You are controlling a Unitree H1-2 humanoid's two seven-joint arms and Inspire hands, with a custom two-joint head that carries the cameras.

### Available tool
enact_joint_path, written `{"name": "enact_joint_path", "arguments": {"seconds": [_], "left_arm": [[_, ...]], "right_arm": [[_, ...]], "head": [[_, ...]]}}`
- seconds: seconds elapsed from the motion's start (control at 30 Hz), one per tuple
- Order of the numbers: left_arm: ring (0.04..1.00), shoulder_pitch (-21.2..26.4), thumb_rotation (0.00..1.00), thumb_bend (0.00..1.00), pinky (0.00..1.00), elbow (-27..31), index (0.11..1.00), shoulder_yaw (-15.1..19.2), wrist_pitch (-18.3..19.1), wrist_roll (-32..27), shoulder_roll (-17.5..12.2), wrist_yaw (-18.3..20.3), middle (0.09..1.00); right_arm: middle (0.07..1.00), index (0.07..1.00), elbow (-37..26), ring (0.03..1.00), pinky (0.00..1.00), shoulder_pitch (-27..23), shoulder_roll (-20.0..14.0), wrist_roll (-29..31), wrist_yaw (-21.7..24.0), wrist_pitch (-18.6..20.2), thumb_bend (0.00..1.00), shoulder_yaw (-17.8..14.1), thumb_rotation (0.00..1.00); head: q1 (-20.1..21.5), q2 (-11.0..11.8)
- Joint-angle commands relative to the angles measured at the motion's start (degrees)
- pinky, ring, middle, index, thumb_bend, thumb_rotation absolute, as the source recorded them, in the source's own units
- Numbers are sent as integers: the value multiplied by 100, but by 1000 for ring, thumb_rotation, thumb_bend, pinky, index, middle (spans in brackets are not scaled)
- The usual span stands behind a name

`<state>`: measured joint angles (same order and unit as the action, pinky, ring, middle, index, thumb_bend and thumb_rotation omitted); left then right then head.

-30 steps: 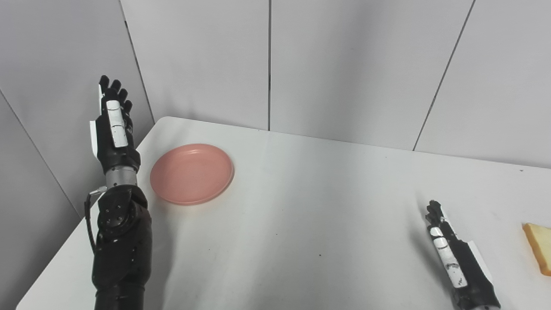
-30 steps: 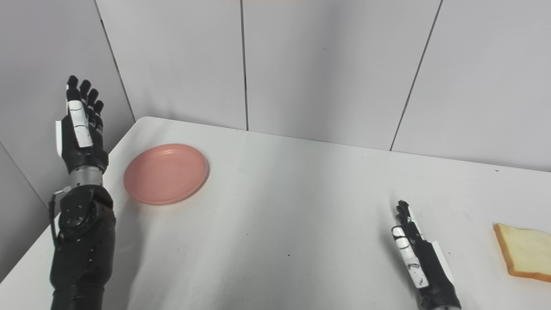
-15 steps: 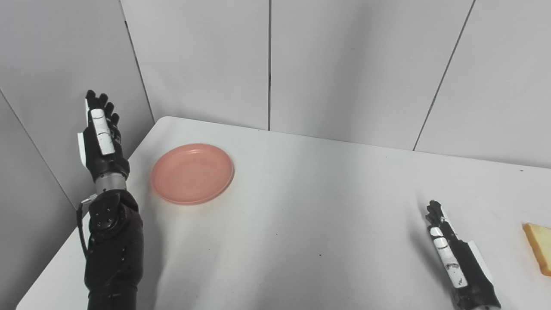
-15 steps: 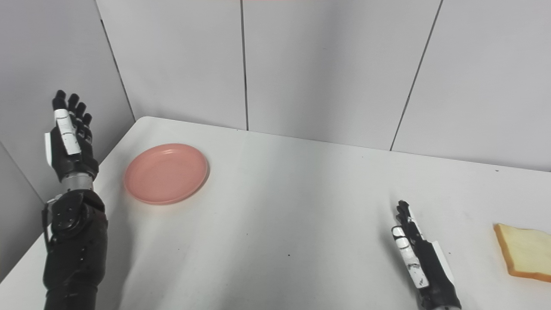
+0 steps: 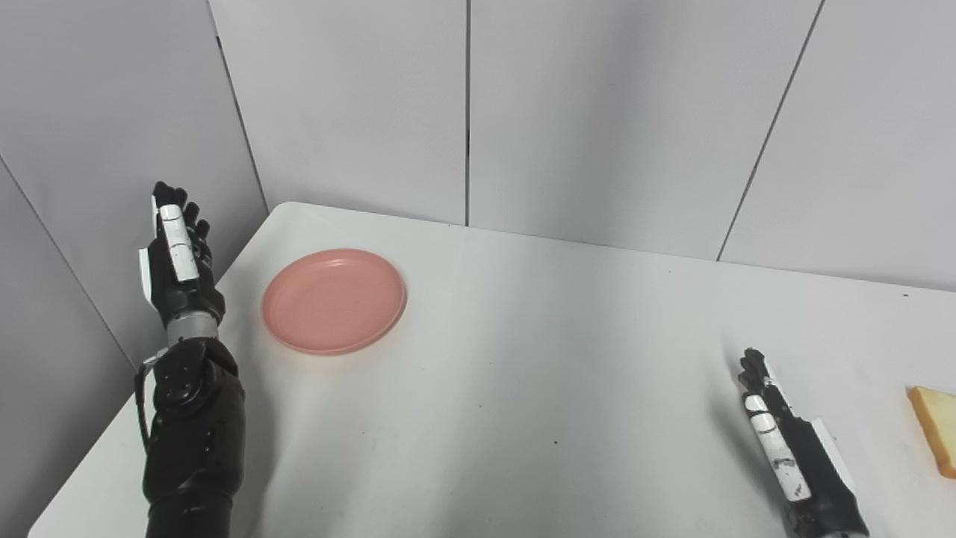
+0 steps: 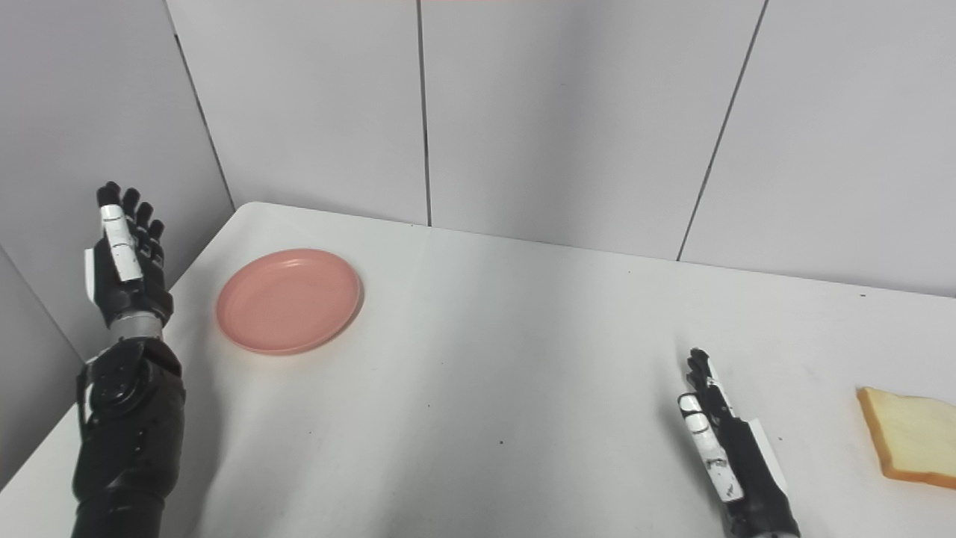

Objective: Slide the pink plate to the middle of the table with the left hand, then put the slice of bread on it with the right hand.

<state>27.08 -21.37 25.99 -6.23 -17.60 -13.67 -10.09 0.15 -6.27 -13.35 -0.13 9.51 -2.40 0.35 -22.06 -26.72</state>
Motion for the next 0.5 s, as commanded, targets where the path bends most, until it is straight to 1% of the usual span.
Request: {"name": "enact_joint_path", "arguments": {"seconds": [0.0,0.13,0.27,0.43,0.47], "left_arm": [[983,344,867,901,1000,-32,968,4,-242,-60,-179,84,979],[989,338,882,888,1000,-96,975,-49,-259,-68,-191,103,983],[981,349,900,891,1000,-287,969,-90,-162,-31,-220,48,975],[986,399,892,898,1000,-505,970,-94,-130,-100,-219,67,976],[987,416,893,906,1000,-573,971,-100,-143,-90,-226,64,976]], "right_arm": [[1000,1000,-195,1000,1000,-50,-3,42,4,44,275,-25,1000],[1000,1000,-186,1000,1000,-47,-8,45,8,9,272,-21,1000],[1000,1000,-187,1000,1000,-43,-40,-13,6,-5,261,-6,1000],[1000,1000,-182,1000,1000,-47,-32,22,7,6,287,-17,1000],[1000,1000,-187,1000,1000,-48,-34,13,6,16,274,-15,1000]], "head": [[-2,-4],[-2,-11],[0,-34],[0,-45],[0,-45]]}}
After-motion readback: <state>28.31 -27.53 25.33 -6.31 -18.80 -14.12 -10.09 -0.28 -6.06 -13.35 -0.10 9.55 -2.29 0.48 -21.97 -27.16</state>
